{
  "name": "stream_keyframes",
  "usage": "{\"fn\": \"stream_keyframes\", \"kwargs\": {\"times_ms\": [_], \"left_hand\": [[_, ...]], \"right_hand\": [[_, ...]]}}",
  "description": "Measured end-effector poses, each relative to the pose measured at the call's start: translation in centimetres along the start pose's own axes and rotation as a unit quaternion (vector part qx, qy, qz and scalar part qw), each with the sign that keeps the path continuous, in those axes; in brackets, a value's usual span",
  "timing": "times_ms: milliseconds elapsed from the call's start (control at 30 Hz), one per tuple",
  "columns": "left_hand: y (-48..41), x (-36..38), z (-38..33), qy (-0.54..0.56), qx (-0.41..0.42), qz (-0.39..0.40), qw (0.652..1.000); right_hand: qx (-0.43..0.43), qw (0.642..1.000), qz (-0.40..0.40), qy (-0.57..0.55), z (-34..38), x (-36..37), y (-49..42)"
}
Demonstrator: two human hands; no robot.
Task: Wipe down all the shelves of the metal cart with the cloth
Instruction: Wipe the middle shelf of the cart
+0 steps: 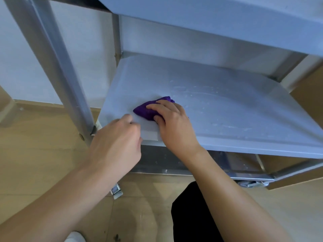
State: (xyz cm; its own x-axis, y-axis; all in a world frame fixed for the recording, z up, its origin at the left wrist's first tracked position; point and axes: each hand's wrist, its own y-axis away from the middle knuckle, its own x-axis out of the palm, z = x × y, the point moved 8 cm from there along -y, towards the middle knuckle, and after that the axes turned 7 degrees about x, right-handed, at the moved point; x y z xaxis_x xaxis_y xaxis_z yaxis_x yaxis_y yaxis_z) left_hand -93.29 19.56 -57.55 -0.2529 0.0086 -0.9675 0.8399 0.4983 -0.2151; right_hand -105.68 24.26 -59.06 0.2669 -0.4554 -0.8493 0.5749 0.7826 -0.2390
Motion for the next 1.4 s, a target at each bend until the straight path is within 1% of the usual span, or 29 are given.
{"fn": "stream_keyframes", "kwargs": {"times_ms": [133, 333, 500, 733, 967, 1200, 1267, 1400], "left_hand": [[-0.5, 0.6, -3.1, 0.018, 0.082, -0.016, 0.996], [-1.9, 1.1, -6.5, 0.039, 0.135, -0.042, 0.989], [-2.7, 2.2, -9.8, 0.059, 0.178, -0.032, 0.982], [-4.4, 3.0, -13.1, 0.074, 0.205, -0.024, 0.976], [-5.0, 3.6, -15.5, 0.084, 0.226, -0.042, 0.97], [-4.8, 4.2, -17.0, 0.107, 0.255, -0.035, 0.96], [-4.6, 4.1, -17.3, 0.111, 0.264, -0.038, 0.957], [-4.4, 4.0, -17.4, 0.119, 0.262, -0.051, 0.956]], "right_hand": [[0.008, 1.0, -0.02, -0.003, -1.3, -0.6, 0.0], [0.028, 0.999, -0.033, 0.004, -3.6, -1.7, 0.1], [0.07, 0.996, -0.052, 0.001, -8.1, -4.4, 1.1], [0.127, 0.988, -0.074, 0.041, -14.6, -8.7, 3.4], [0.169, 0.981, -0.076, 0.063, -19.6, -11.8, 5.0], [0.252, 0.957, -0.109, 0.094, -26.1, -16.3, 5.9], [0.266, 0.953, -0.111, 0.096, -27.1, -17.0, 6.0], [0.256, 0.954, -0.124, 0.099, -26.2, -16.5, 6.2]]}}
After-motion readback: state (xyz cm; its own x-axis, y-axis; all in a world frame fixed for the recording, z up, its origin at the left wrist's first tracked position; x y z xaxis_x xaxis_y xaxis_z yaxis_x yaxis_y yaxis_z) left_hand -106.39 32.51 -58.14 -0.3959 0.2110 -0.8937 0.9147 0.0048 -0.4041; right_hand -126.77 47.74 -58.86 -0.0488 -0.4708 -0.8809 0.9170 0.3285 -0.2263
